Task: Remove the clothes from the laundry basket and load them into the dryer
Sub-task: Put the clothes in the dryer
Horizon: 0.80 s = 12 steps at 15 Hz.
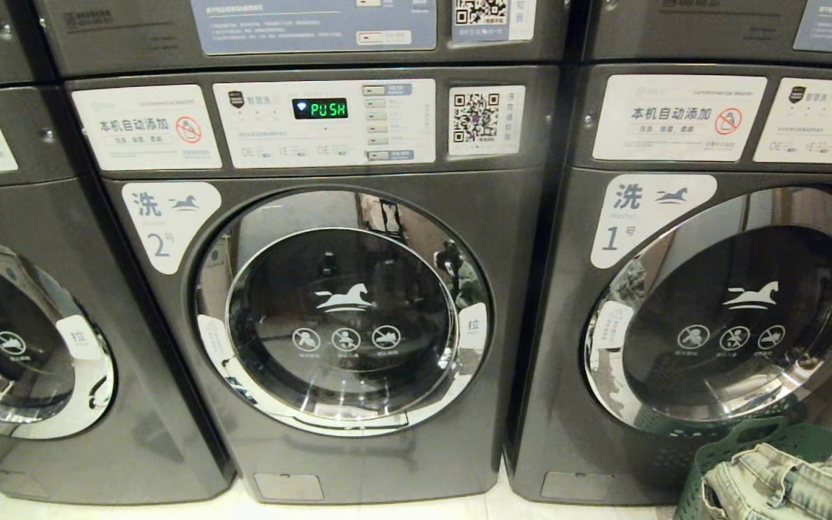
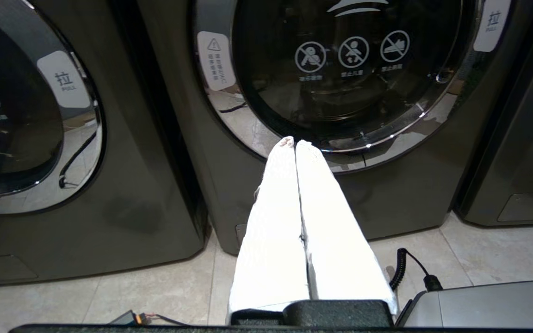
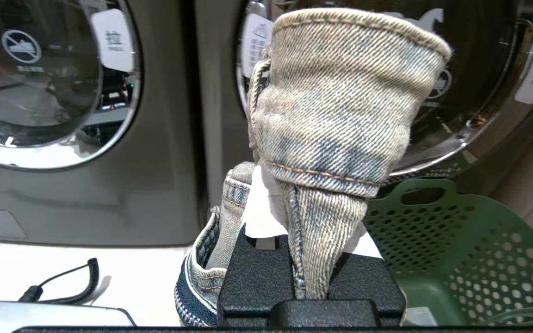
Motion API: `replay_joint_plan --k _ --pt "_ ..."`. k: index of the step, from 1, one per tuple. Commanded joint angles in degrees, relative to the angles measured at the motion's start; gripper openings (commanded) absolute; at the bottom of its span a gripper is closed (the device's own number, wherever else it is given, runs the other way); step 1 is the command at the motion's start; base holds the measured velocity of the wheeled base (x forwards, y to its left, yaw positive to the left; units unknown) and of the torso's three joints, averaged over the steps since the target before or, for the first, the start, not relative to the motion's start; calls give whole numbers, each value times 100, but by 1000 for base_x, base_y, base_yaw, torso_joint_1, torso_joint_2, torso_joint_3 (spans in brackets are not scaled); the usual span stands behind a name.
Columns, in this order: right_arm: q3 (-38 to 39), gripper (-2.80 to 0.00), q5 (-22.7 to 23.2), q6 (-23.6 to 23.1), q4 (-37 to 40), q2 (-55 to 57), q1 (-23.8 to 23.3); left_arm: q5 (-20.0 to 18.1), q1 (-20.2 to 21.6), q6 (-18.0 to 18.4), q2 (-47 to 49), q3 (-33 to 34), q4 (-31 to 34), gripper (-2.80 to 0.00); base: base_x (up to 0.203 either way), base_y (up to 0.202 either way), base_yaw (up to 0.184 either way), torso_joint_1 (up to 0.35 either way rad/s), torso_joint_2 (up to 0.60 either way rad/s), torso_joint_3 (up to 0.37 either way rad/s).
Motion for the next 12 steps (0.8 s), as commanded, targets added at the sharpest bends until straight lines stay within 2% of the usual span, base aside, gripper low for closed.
replay_joint_plan --k 1,12 --pt "0 -280 6 -2 0 -1 0 -1 1 -6 -9 0 1 -280 0 196 0 2 1 -4" --pt "0 -280 -2 6 0 -1 0 17 1 -15 -9 0 1 -280 0 195 -1 3 2 4"
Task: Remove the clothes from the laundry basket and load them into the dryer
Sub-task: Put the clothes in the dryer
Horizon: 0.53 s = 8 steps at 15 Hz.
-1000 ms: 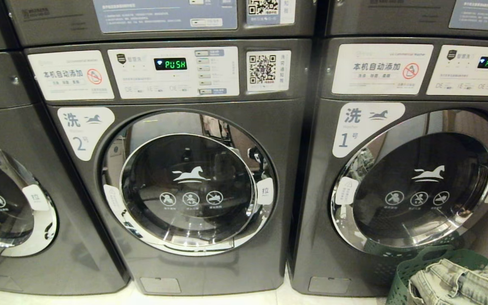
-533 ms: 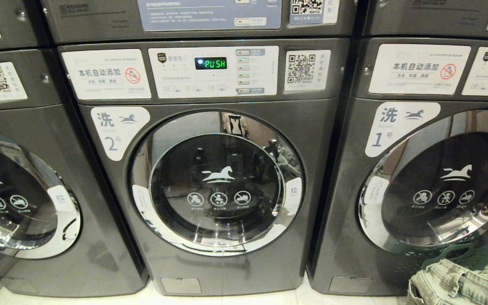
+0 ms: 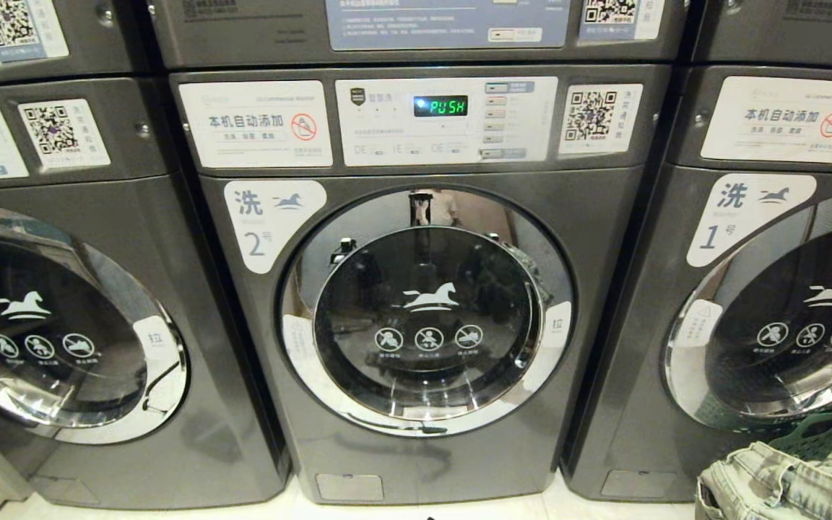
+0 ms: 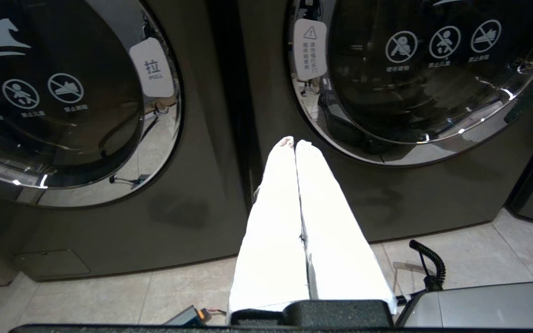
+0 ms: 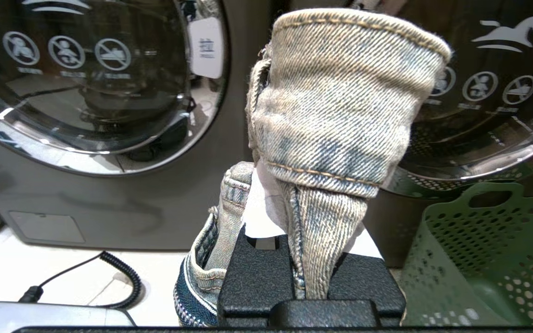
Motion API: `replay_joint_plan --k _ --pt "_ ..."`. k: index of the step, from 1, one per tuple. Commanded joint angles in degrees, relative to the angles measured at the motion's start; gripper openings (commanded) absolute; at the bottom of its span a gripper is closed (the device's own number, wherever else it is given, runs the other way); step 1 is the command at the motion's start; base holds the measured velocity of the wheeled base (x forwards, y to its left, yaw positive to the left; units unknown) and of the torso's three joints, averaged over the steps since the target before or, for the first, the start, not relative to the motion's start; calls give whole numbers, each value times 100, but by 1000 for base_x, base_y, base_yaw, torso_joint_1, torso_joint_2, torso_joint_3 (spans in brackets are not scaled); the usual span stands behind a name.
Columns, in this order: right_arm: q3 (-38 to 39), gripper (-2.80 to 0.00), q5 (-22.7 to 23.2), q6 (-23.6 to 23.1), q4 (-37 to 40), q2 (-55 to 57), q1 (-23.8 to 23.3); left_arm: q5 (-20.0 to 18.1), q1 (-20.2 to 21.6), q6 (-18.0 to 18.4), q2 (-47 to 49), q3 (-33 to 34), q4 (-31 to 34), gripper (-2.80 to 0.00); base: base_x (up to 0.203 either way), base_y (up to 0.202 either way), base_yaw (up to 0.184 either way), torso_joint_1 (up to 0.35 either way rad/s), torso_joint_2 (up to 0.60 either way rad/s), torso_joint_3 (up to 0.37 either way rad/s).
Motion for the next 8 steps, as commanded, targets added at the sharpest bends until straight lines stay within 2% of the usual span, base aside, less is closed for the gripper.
replay_joint_plan --k 1,8 --pt "0 -280 3 -2 2 -1 0 11 1 6 -9 0 0 -280 0 195 -5 11 3 3" --pt "0 -280 3 33 2 -1 0 19 1 3 -9 0 0 -280 0 191 -2 1 3 4"
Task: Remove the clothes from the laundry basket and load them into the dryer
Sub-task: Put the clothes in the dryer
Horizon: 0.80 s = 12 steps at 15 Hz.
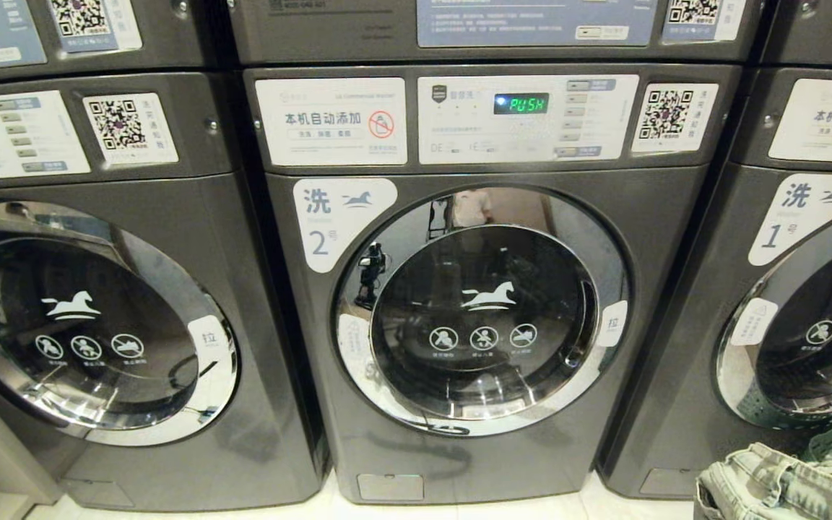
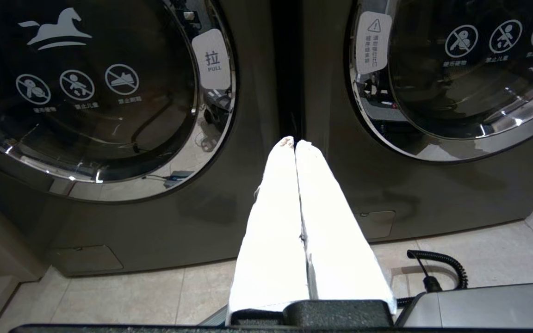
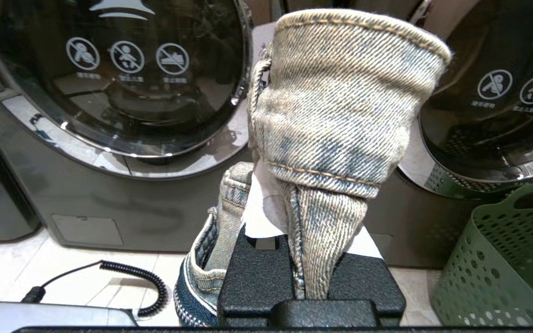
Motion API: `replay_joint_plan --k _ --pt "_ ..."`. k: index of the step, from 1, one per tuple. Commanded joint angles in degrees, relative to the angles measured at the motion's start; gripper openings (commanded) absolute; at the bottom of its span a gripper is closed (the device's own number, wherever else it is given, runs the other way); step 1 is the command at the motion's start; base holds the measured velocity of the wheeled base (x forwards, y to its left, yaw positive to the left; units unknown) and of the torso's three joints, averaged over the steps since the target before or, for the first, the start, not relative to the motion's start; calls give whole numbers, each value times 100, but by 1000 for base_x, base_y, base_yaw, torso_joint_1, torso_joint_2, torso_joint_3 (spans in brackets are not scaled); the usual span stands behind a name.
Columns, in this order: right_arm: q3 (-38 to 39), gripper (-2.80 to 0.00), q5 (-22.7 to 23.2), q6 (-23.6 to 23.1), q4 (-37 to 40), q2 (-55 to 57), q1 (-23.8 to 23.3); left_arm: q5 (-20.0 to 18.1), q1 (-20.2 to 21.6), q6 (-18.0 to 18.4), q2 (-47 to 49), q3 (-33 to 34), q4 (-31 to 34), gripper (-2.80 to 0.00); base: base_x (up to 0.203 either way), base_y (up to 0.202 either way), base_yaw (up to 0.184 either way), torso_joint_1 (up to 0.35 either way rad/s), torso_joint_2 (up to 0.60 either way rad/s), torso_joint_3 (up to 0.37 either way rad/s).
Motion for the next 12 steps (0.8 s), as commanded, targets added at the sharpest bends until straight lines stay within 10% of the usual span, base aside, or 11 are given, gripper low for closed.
replay_joint_plan --k 1,6,12 --pt "0 -280 3 -3 2 -1 2 -2 5 -57 -9 0 0 -280 0 102 -1 -2 7 2" --pt "0 -280 3 -12 2 6 2 63 5 -87 -9 0 0 -280 0 0 0 0 0 0" --pt "0 -280 -6 11 2 -1 2 68 5 -113 -9 0 0 -280 185 0 0 5 2 3"
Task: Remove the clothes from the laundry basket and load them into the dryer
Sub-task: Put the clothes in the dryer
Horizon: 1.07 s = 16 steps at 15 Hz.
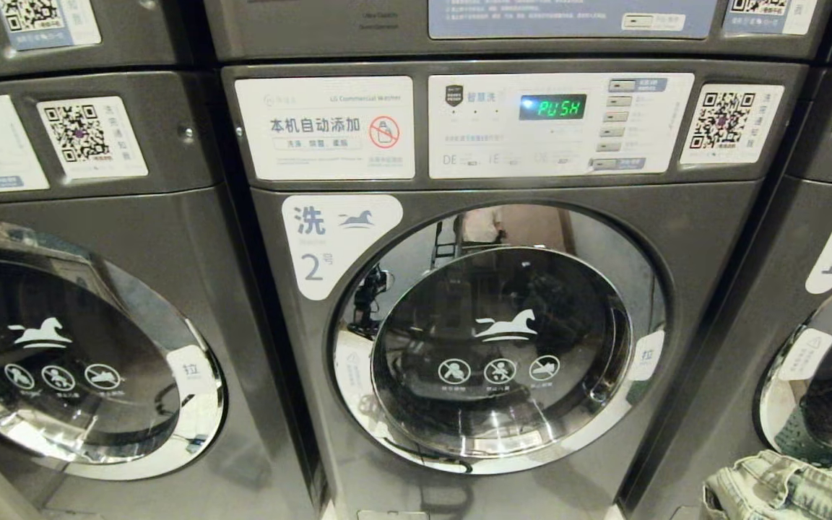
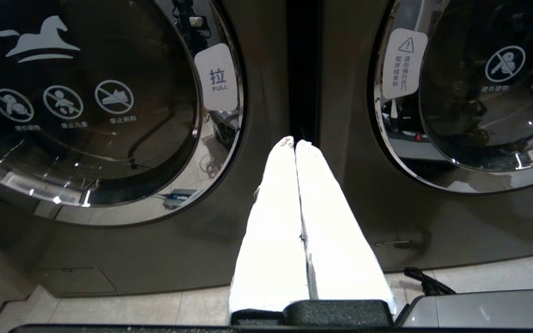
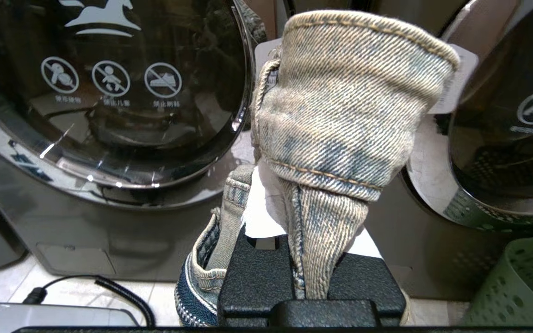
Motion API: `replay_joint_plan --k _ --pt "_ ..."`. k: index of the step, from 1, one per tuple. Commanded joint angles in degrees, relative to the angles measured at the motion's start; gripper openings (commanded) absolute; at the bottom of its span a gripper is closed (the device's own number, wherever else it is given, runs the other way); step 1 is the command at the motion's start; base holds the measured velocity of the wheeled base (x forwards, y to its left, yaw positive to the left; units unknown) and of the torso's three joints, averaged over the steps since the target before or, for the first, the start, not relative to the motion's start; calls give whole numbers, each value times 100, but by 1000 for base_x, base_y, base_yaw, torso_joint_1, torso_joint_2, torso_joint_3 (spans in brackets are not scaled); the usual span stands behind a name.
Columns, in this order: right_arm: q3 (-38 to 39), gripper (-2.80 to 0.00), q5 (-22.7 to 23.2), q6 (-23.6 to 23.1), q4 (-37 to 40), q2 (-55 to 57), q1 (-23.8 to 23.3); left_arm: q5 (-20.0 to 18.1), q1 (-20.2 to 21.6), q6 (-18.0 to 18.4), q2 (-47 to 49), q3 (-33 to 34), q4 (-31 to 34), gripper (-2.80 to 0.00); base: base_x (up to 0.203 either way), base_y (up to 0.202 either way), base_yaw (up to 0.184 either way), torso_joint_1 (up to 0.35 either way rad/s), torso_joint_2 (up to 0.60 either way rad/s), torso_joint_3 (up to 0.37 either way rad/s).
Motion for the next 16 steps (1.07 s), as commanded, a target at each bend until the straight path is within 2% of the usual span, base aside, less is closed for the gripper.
replay_joint_plan --k 1,5,10,14,16 --pt "0 -280 2 23 -5 -1 0 4 1 3 -9 0 0 -280 194 0 0 5 5 0" --pt "0 -280 -6 75 -9 2 0 4 1 3 -9 0 0 -280 123 0 -4 3 2 2" --pt "0 -280 -6 31 -9 -1 0 4 1 3 -9 0 0 -280 -12 0 -1 8 -17 -4" --pt "0 -280 -6 23 -9 -1 0 4 1 3 -9 0 0 -280 0 0 0 160 -148 -197" --pt "0 -280 -2 23 -9 -1 0 0 1 3 -9 0 0 -280 0 0 0 208 -551 -249"
